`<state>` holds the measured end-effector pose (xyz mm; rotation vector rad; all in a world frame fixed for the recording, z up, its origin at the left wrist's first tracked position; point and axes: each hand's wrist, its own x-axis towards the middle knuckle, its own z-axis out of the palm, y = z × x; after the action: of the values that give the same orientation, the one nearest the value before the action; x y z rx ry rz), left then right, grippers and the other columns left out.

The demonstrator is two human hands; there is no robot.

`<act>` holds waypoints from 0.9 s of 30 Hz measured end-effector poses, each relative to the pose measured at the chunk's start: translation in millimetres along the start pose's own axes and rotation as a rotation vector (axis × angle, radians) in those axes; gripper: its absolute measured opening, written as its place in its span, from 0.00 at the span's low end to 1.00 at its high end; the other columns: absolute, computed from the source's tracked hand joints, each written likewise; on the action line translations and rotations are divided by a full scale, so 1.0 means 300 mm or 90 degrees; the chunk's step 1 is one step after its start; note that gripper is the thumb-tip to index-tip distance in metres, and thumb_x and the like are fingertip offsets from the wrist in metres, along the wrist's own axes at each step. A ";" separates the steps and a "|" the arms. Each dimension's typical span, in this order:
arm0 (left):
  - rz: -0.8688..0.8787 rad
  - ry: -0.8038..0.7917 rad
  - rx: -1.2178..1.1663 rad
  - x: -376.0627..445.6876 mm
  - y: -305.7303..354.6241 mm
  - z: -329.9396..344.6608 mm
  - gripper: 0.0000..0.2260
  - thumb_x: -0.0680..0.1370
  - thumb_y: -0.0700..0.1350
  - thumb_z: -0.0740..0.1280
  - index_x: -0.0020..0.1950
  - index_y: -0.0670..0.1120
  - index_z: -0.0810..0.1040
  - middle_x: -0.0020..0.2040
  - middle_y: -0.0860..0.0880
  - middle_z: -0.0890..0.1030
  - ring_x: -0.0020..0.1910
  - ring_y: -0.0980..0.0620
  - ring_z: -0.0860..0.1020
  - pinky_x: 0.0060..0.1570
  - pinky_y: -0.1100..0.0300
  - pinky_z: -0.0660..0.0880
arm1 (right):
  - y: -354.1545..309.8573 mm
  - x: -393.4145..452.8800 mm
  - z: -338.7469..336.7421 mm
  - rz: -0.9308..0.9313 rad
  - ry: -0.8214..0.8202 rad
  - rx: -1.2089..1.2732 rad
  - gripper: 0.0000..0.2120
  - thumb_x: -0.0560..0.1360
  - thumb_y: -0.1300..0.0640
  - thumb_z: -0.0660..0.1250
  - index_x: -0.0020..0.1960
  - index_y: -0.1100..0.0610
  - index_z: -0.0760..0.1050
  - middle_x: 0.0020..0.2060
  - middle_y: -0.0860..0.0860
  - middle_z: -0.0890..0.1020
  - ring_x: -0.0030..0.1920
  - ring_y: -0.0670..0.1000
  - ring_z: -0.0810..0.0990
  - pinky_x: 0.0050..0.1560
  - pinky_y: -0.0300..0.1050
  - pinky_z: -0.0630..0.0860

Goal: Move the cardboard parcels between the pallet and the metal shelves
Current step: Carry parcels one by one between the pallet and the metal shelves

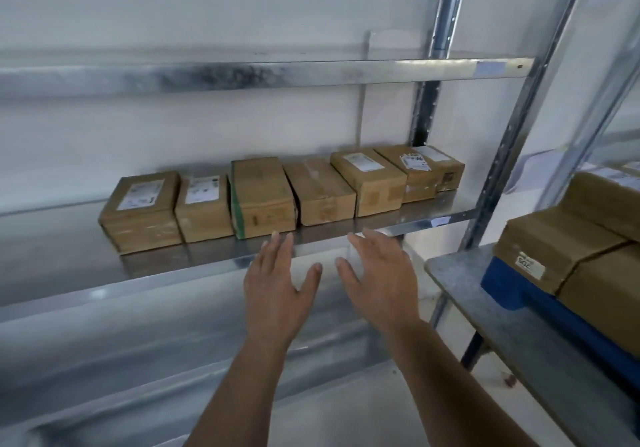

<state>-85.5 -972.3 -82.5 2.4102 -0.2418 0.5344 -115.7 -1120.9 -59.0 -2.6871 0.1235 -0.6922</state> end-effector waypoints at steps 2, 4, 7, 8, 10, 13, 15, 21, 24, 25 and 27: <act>-0.025 0.009 0.005 0.010 -0.049 -0.011 0.30 0.77 0.59 0.61 0.75 0.47 0.60 0.76 0.48 0.58 0.74 0.48 0.57 0.71 0.53 0.54 | -0.038 0.024 0.040 -0.024 -0.020 -0.001 0.24 0.78 0.42 0.58 0.70 0.51 0.68 0.70 0.52 0.70 0.70 0.52 0.65 0.68 0.50 0.61; -0.049 0.020 0.018 0.018 -0.095 -0.015 0.31 0.77 0.60 0.60 0.75 0.47 0.60 0.76 0.48 0.58 0.74 0.48 0.57 0.71 0.53 0.54 | -0.064 0.052 0.079 -0.044 -0.042 -0.002 0.24 0.78 0.42 0.57 0.71 0.50 0.66 0.71 0.50 0.68 0.71 0.51 0.64 0.68 0.48 0.59; -0.070 0.040 0.040 0.038 -0.152 -0.023 0.31 0.77 0.60 0.60 0.75 0.47 0.60 0.76 0.47 0.60 0.74 0.48 0.58 0.71 0.54 0.54 | -0.102 0.102 0.139 -0.068 -0.083 0.012 0.24 0.79 0.42 0.54 0.73 0.48 0.63 0.72 0.48 0.65 0.72 0.49 0.60 0.70 0.47 0.55; -0.077 0.045 0.046 0.048 -0.169 -0.027 0.31 0.77 0.60 0.61 0.75 0.47 0.60 0.76 0.47 0.60 0.74 0.48 0.58 0.71 0.54 0.54 | -0.116 0.123 0.158 -0.077 -0.093 0.020 0.24 0.79 0.41 0.54 0.73 0.48 0.62 0.72 0.48 0.65 0.72 0.49 0.60 0.70 0.47 0.55; -0.092 0.053 0.061 0.078 -0.206 -0.041 0.31 0.77 0.59 0.61 0.75 0.47 0.60 0.76 0.47 0.60 0.74 0.48 0.58 0.71 0.52 0.55 | -0.148 0.165 0.199 -0.095 -0.111 0.035 0.25 0.79 0.42 0.55 0.73 0.48 0.62 0.72 0.48 0.65 0.72 0.49 0.60 0.70 0.48 0.56; -0.115 0.071 0.096 0.134 -0.265 -0.077 0.31 0.76 0.60 0.61 0.75 0.48 0.59 0.75 0.47 0.61 0.74 0.48 0.58 0.72 0.49 0.57 | -0.207 0.228 0.255 -0.111 -0.118 0.068 0.25 0.79 0.43 0.56 0.73 0.49 0.63 0.72 0.49 0.65 0.71 0.50 0.62 0.69 0.49 0.59; -0.130 0.087 0.108 0.174 -0.296 -0.097 0.31 0.76 0.60 0.62 0.76 0.49 0.58 0.75 0.47 0.62 0.74 0.48 0.58 0.71 0.48 0.58 | -0.242 0.269 0.289 -0.127 -0.121 0.085 0.25 0.78 0.43 0.56 0.73 0.49 0.63 0.72 0.48 0.65 0.71 0.49 0.62 0.67 0.49 0.60; -0.178 0.102 0.127 0.225 -0.372 -0.115 0.33 0.76 0.60 0.62 0.76 0.51 0.55 0.76 0.49 0.61 0.75 0.49 0.57 0.72 0.47 0.56 | -0.313 0.355 0.385 -0.171 -0.152 0.138 0.25 0.79 0.44 0.57 0.73 0.51 0.63 0.71 0.49 0.66 0.71 0.49 0.63 0.68 0.48 0.62; -0.199 0.102 0.136 0.223 -0.430 -0.129 0.33 0.76 0.61 0.60 0.77 0.51 0.53 0.76 0.49 0.59 0.75 0.50 0.55 0.73 0.48 0.55 | -0.368 0.371 0.443 -0.193 -0.175 0.160 0.25 0.79 0.45 0.57 0.74 0.51 0.62 0.71 0.49 0.66 0.71 0.49 0.62 0.68 0.47 0.63; -0.205 0.106 0.140 0.219 -0.453 -0.136 0.33 0.76 0.61 0.60 0.77 0.51 0.53 0.76 0.49 0.59 0.75 0.49 0.55 0.73 0.48 0.55 | -0.390 0.371 0.461 -0.200 -0.182 0.165 0.25 0.79 0.45 0.57 0.74 0.51 0.62 0.71 0.49 0.66 0.71 0.49 0.62 0.68 0.47 0.62; -0.222 0.115 0.141 0.217 -0.503 -0.156 0.33 0.76 0.61 0.60 0.77 0.51 0.53 0.76 0.49 0.60 0.75 0.49 0.55 0.73 0.49 0.55 | -0.433 0.369 0.498 -0.213 -0.193 0.168 0.25 0.79 0.45 0.57 0.74 0.52 0.62 0.71 0.50 0.66 0.71 0.50 0.62 0.67 0.47 0.63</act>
<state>3.9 -828.5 -105.4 2.5182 0.3275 0.6376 52.7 -970.6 -83.3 -2.5376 -0.4701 -0.3511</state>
